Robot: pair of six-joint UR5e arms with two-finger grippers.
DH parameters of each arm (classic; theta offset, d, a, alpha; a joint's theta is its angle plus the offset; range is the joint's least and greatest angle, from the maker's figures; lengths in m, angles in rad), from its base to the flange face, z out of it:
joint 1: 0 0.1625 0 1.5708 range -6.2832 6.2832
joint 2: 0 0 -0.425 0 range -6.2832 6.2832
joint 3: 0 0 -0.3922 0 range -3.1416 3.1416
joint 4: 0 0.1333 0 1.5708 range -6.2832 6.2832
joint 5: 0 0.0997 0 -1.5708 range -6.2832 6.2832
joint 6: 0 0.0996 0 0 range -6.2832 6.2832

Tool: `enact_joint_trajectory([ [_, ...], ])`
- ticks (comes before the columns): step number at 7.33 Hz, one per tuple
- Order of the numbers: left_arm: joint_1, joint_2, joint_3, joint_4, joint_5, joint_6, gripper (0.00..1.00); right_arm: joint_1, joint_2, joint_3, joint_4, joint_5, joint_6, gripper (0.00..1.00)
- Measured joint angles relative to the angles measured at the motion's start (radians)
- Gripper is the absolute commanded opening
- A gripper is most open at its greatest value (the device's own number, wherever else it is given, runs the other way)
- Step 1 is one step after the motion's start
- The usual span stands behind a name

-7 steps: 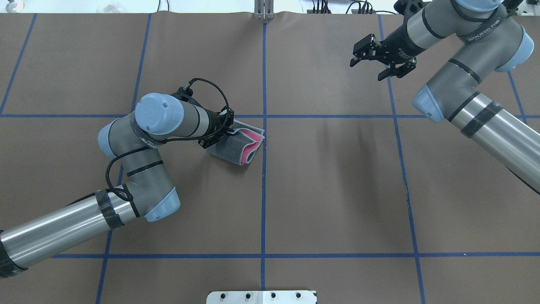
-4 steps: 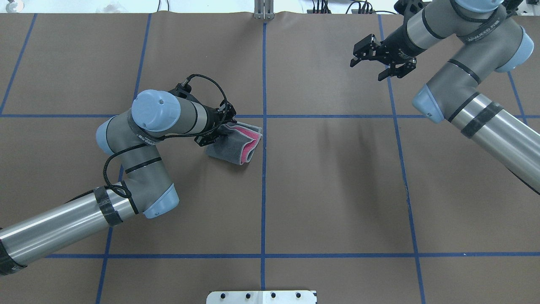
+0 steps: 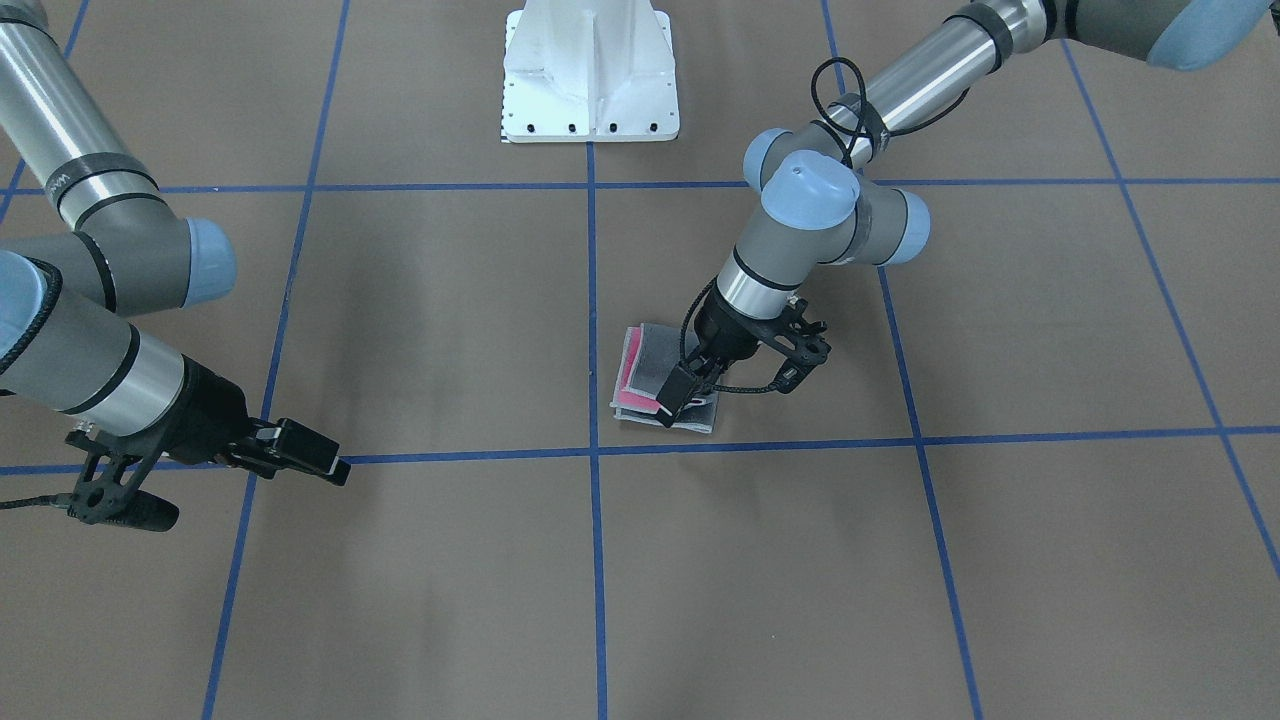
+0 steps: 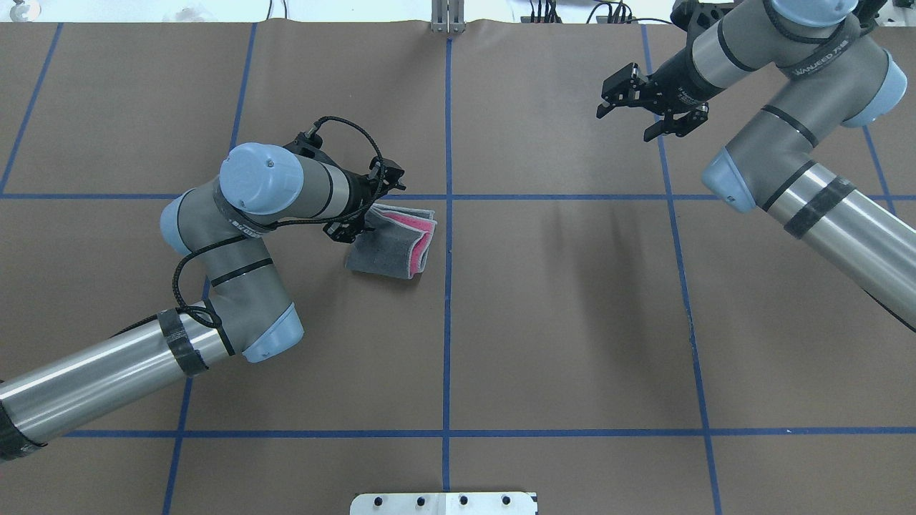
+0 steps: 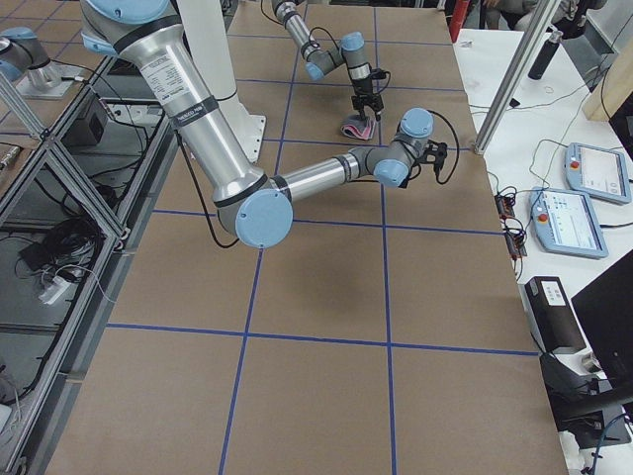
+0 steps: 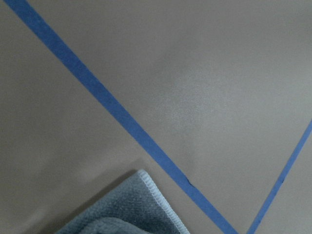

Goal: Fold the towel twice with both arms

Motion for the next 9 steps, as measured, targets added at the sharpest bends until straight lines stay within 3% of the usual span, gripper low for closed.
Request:
enact_joint_trajectory([
  [6,-0.045,-0.088,0.159,-0.054,0.000,0.006,0.92,-0.007,-0.012,-0.001,0.002,0.000,-0.001,1.00],
  [9,-0.067,-0.106,0.168,-0.060,-0.011,0.006,0.96,-0.009,-0.014,-0.001,0.002,0.000,-0.001,1.00],
])
